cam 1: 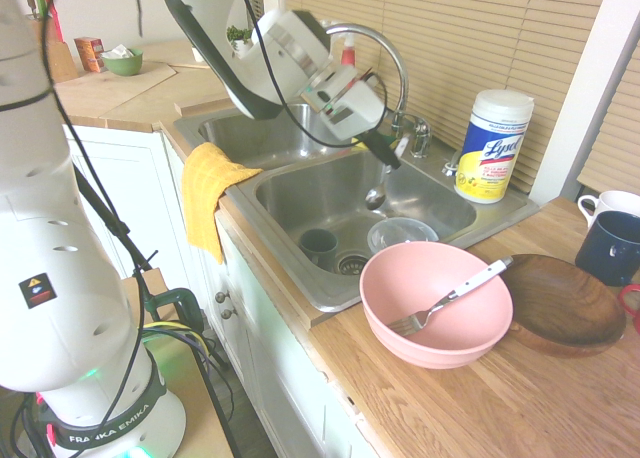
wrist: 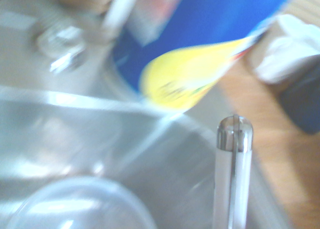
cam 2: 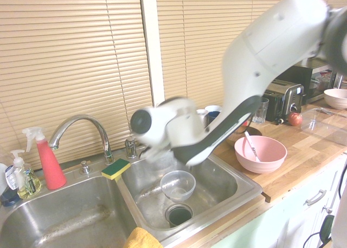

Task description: Put the spoon into the sink

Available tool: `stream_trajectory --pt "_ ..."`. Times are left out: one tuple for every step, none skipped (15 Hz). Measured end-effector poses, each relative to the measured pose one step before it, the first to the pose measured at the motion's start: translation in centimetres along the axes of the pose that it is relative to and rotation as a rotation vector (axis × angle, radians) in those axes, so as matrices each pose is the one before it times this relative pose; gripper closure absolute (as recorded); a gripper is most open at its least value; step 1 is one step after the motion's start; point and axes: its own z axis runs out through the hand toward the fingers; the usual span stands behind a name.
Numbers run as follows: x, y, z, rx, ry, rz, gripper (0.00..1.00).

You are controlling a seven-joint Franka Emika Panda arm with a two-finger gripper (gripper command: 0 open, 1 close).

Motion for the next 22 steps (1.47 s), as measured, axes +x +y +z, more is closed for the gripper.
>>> stream_trajectory --pt "-0.789 -0.286 1.14 -0.02028 -0.01006 -0.01274 1.0" --pt "-0.616 -0.2 1.528 -0.027 -0.01925 -0.00934 1.0" --pt "-0.605 -0.046 1.815 -0.03585 -0.02646 -0.01831 1.0" --pt "-0.683 0.04 1.829 -0.04028 -0.03652 -0.02822 1.0" --pt "-0.609 -0.11 1.508 -0.03481 -0.0363 -0.03018 1.0" --pt "-0.381 -0.269 1.04 -0.02465 -0.02786 -0.0271 1.0" --pt "-0.157 -0.26 0.506 -0.01155 -0.01445 -0.02007 0.0" --pt "-0.007 -0.191 0.105 -0.00481 -0.00406 -0.01237 0.0" --pt "0.071 -0.071 -0.097 -0.0043 0.00139 -0.00614 0.0" --pt "0.101 -0.134 -0.225 -0.0013 0.00099 -0.00293 0.0" --pt "0.154 -0.124 -0.19 -0.00085 -0.00007 0.00105 0.0" --pt "0.198 -0.08 -0.02 -0.00445 -0.00174 0.00448 0.0" --pt "0.241 -0.07 0.109 -0.00502 -0.00083 0.0044 0.0" --pt "0.213 -0.084 0.129 -0.00279 -0.00219 0.00356 0.0" --pt "0.106 -0.096 0.079 -0.00139 -0.0025 0.00112 0.0" --pt "-0.027 -0.051 -0.064 0.00068 -0.00061 -0.001 0.0" --pt "0.005 -0.086 -0.148 0.00246 -0.00035 -0.00067 0.0" --pt "0.005 -0.121 -0.213 0.0028 -0.00053 -0.00015 0.0" --pt "0.122 -0.131 -0.221 0.00146 0.00102 0.00081 0.0" --pt "0.205 -0.054 -0.215 0.0012 0.00248 0.00182 0.0" --pt "0.273 0.057 -0.331 0.00407 0.00372 0.00233 0.0" --pt "0.381 0.127 -0.703 0.01019 0.00679 0.00259 0.0"
